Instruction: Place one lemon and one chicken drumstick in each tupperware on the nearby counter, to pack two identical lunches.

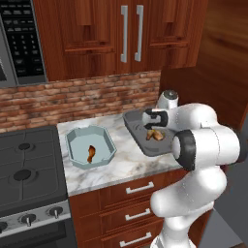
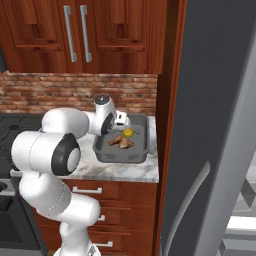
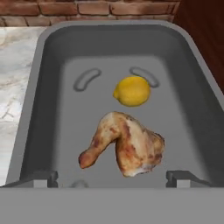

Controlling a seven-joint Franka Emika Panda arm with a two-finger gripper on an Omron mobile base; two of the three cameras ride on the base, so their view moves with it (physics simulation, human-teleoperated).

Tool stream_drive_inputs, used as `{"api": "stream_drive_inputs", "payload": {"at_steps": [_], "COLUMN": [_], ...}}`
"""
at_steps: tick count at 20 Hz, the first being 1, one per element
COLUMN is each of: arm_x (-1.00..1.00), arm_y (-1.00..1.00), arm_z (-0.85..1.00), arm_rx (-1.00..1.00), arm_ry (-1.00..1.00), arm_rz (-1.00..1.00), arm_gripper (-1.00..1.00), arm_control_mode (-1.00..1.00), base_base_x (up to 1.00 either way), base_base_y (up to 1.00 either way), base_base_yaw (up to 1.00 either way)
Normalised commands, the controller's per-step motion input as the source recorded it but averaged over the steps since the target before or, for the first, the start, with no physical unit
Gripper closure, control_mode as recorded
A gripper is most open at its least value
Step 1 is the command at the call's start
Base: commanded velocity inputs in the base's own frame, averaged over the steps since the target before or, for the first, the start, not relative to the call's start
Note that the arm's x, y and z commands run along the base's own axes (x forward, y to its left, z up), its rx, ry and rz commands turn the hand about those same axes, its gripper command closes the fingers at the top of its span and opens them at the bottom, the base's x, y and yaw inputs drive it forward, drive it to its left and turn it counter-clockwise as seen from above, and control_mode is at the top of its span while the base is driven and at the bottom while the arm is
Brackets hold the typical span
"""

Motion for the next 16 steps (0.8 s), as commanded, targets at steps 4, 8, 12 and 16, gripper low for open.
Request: {"api": "stream_drive_inputs", "payload": {"at_steps": [4, 8, 12, 16], "arm_x": [-0.8, -0.63, -0.8, -0.92], "arm_y": [0.24, 0.14, 0.0, 0.0], "arm_z": [0.88, 0.91, 0.83, 0.69], "arm_rx": [-0.03, -0.01, -0.02, 0.0], "arm_ry": [-0.17, -0.02, 0.0, 0.0], "arm_rz": [0.0, 0.01, 0.09, 0.11], "arm_gripper": [-1.0, -1.0, -1.0, -1.0], "arm_control_mode": [-1.0, -1.0, -1.0, -1.0], "base_base_x": [0.0, 0.0, 0.0, 0.0], "base_base_y": [0.0, 0.0, 0.0, 0.0], "base_base_yaw": [0.0, 0.0, 0.0, 0.0]}}
